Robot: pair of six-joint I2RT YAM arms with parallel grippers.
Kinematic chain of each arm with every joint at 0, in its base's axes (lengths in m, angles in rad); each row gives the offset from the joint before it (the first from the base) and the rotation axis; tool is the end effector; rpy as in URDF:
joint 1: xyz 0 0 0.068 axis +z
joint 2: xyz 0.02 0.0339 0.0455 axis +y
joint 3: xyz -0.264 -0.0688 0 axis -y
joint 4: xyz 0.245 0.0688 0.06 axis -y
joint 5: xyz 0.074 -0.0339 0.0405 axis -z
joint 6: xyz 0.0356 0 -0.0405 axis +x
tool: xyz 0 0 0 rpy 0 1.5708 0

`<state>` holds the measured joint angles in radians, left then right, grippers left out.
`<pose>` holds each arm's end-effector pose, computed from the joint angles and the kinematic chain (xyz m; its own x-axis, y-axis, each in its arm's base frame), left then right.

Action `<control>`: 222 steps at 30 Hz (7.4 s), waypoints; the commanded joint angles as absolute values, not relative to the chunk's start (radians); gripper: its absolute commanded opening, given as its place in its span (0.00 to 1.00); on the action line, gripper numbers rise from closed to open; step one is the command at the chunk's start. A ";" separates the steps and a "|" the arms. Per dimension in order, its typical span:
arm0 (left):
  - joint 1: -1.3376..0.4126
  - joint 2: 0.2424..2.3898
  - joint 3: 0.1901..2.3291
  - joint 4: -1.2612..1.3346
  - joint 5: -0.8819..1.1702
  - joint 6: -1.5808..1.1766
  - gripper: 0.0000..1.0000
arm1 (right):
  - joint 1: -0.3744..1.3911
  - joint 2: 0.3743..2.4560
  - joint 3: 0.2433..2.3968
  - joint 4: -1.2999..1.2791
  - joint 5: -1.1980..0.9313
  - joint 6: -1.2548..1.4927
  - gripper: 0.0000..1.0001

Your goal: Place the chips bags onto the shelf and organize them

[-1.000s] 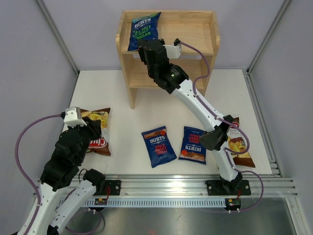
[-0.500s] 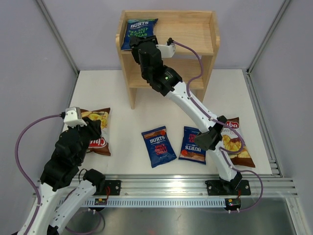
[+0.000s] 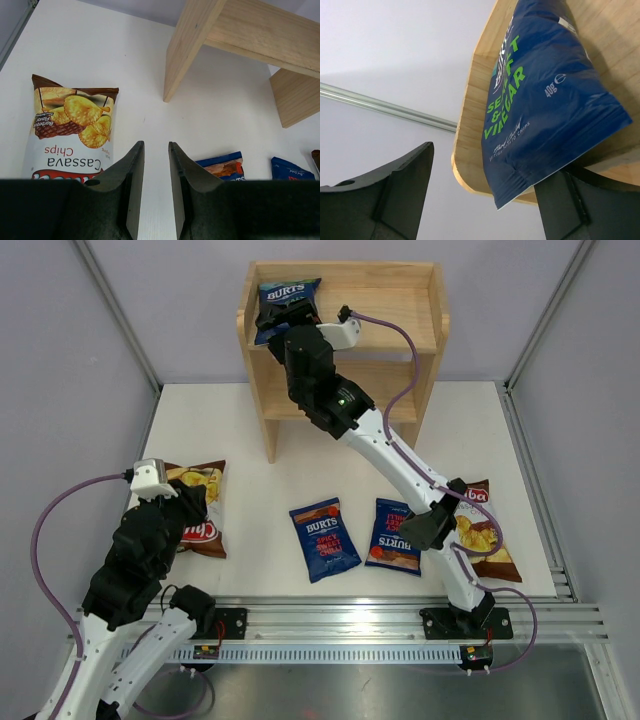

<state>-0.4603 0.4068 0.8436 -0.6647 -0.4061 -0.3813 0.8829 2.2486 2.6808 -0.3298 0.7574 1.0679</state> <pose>0.0762 -0.0221 0.3519 -0.2114 -0.2767 -0.9374 -0.0165 0.9600 -0.2797 0.3251 0.3570 0.4865 -0.0804 0.9049 -0.4179 -0.1183 0.4076 0.9054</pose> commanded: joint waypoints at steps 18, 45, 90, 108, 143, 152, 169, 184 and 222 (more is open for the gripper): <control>-0.459 0.411 0.848 -0.670 -0.445 -0.380 0.28 | 0.913 2.073 2.444 -0.335 0.769 0.986 0.70; -0.459 0.416 0.851 -0.675 -0.451 -0.379 0.28 | 0.865 2.237 2.632 -0.327 0.628 1.060 0.29; -0.460 0.480 0.873 -0.703 -0.353 -0.436 0.99 | 0.864 1.027 1.180 -0.157 0.365 0.649 0.99; -0.523 1.037 0.488 -0.077 0.172 -0.845 0.99 | 0.862 0.287 0.703 -0.573 -0.074 0.659 0.99; -0.623 1.454 0.440 0.189 -0.054 -0.966 0.16 | 0.862 0.193 0.578 -0.591 0.020 0.758 0.97; -0.630 1.271 0.333 0.298 -0.115 -1.020 0.00 | 0.862 0.186 0.508 -0.516 0.003 0.793 0.97; -0.667 0.575 0.307 0.117 -0.219 -1.028 0.00 | 0.864 0.377 0.252 -0.023 -0.094 0.802 0.96; -0.732 0.532 0.607 0.003 -0.190 -0.885 0.00 | 0.864 0.351 0.149 0.208 -0.104 0.719 0.97; -0.929 0.808 1.183 0.054 -0.236 -1.104 0.00 | 1.009 1.177 0.541 1.276 -0.032 0.344 0.93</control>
